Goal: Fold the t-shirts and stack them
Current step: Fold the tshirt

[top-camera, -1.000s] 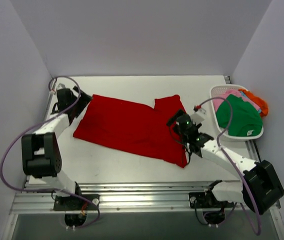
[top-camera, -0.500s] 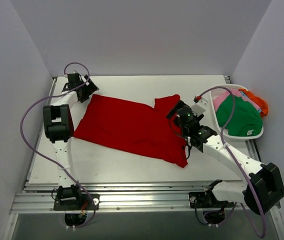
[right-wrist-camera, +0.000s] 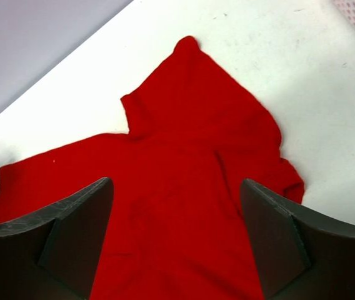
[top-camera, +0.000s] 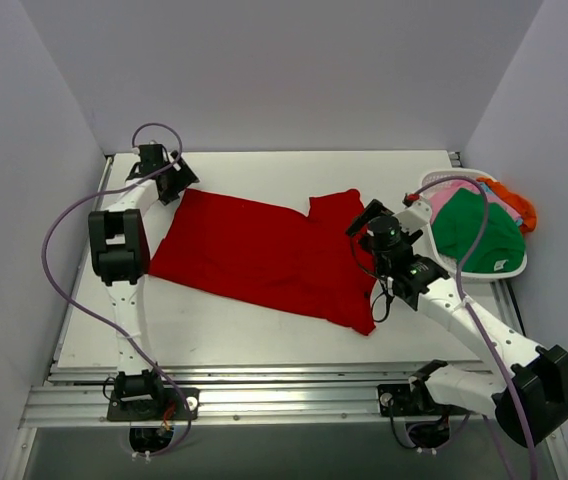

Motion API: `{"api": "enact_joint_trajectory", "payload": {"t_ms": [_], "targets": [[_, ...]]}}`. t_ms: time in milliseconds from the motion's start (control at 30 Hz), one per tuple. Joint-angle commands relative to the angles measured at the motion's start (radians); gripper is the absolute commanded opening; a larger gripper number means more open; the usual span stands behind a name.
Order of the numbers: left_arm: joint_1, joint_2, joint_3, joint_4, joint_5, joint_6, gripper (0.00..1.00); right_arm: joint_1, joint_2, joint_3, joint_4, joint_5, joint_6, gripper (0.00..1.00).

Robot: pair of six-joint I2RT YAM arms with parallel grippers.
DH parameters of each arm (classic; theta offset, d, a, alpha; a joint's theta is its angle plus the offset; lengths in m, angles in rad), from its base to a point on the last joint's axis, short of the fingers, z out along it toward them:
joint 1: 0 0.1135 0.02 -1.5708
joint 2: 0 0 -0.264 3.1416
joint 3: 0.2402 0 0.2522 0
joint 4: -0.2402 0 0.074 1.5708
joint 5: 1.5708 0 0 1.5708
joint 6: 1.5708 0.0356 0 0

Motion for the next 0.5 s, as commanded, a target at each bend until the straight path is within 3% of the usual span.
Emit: {"api": "enact_joint_trajectory", "payload": {"t_ms": [0, 233, 267, 367, 400, 467], "targets": [[-0.031, -0.011, -0.017, -0.056, -0.017, 0.018, 0.89, -0.029, -0.001, -0.009, -0.006, 0.025, -0.015, 0.77], [-0.074, 0.003, 0.013, -0.076, -0.020, 0.015, 0.78, -0.082, -0.013, -0.024, 0.001, -0.006, -0.025, 0.77], [-0.076, 0.003, 0.013, -0.077, -0.020, 0.015, 0.69, -0.089, -0.012, -0.029, 0.004, -0.009, -0.025, 0.77], [-0.074, 0.003, 0.019, -0.080, -0.018, 0.015, 0.57, -0.115, 0.011, -0.044, 0.036, -0.029, -0.026, 0.77], [-0.073, 0.008, 0.022, -0.080, -0.018, 0.015, 0.45, -0.122, 0.022, -0.047, 0.059, -0.035, -0.026, 0.77], [-0.074, 0.008, 0.026, -0.085, -0.017, 0.015, 0.34, -0.154, 0.068, -0.038, 0.079, -0.053, -0.023, 0.76]]}}
